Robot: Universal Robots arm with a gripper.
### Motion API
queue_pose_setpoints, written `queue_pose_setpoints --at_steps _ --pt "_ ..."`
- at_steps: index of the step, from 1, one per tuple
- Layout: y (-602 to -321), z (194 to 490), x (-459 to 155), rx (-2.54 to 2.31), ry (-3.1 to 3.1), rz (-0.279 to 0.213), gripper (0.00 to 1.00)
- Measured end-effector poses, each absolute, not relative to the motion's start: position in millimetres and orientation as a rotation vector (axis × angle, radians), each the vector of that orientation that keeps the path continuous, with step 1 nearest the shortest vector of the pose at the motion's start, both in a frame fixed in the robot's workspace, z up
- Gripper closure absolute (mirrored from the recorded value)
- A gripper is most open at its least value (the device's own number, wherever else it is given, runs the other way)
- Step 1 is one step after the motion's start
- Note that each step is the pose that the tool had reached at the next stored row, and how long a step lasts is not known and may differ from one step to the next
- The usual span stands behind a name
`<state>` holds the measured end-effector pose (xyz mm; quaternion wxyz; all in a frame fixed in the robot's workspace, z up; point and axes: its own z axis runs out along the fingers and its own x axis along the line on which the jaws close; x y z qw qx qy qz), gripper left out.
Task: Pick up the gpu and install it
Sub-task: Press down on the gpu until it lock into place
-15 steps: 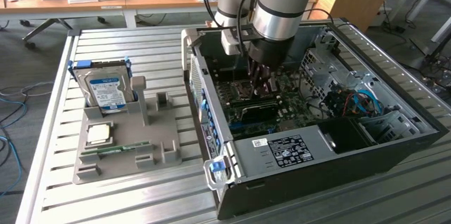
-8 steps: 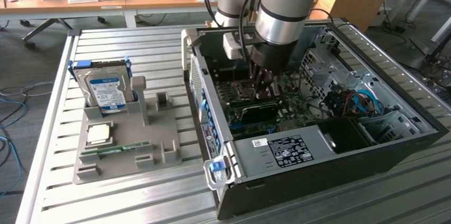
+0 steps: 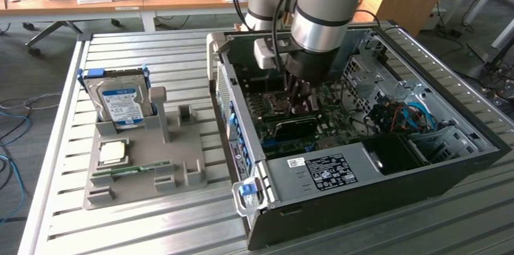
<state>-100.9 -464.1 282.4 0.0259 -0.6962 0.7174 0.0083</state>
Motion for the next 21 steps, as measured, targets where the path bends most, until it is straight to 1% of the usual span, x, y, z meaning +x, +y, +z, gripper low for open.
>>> queue_pose_setpoints --at_steps 21 --pt "-460.0 277.0 -101.2 -2.151 2.218 0.026 0.89"
